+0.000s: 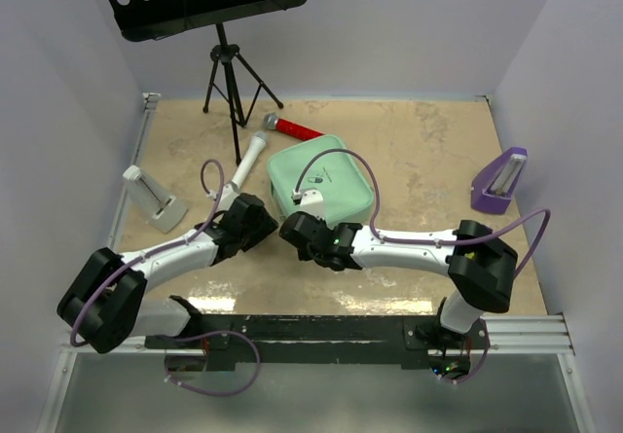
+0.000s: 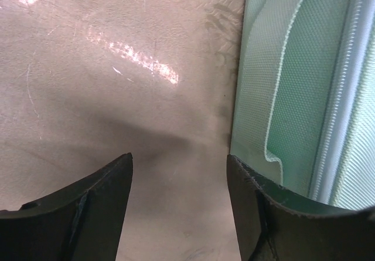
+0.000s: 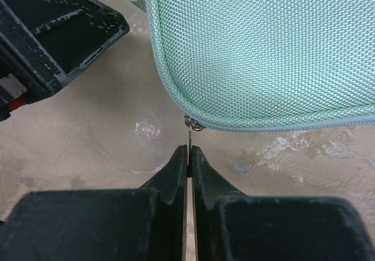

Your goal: Organize the medicine kit

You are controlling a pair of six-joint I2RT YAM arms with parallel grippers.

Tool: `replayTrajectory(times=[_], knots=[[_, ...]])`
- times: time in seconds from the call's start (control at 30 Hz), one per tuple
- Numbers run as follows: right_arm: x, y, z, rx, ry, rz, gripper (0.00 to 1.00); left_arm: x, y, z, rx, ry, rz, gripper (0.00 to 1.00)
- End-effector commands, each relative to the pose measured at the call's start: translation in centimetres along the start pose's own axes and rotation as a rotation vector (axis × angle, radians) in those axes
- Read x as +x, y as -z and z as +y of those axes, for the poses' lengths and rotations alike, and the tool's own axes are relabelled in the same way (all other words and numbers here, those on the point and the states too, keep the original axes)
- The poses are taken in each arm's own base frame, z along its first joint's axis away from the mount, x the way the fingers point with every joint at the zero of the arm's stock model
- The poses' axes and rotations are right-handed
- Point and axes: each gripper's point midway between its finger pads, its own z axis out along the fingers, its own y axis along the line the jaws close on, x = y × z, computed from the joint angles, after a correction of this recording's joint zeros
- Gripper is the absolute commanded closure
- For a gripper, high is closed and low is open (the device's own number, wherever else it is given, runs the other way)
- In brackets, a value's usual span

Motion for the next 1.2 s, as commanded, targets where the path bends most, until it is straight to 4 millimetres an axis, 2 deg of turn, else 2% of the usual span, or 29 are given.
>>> replayTrajectory(times=[0.0,0.1,0.33,0.5,0.8,1.17], knots=[[-2.6,0.9,2.2,-0.060,-0.023,-0.064,1.00,-1.7,-0.7,-1.7,0.012,0.004,-0.057,0.30],[-2.6,0.8,2.1,-0.056,-0.016,-0.062,1.00,-2.3,-0.7,-2.3,0.010,0.000,-0.057,0.30],[-2.5,0.5,2.4,-0.059,-0.007,-0.061,1.00,-3.9,1.7,-2.2,0.053,0.023,-0.118,0.29],[-2.5,0.3,2.6,-0.061,-0.004,-0.059,1.00,-4.5,0.9,-2.6,0.044,0.009,-0.121,0.28],[-2.2,0.4,2.4,-0.066,-0.007,-0.051,1.00,-5.3,-1.6,-4.0,0.053,-0.003,-0.119,0.29],[-2.2,0.3,2.5,-0.063,-0.006,-0.052,1.00,-5.5,0.5,-4.5,0.135,0.022,-0.122,0.29]])
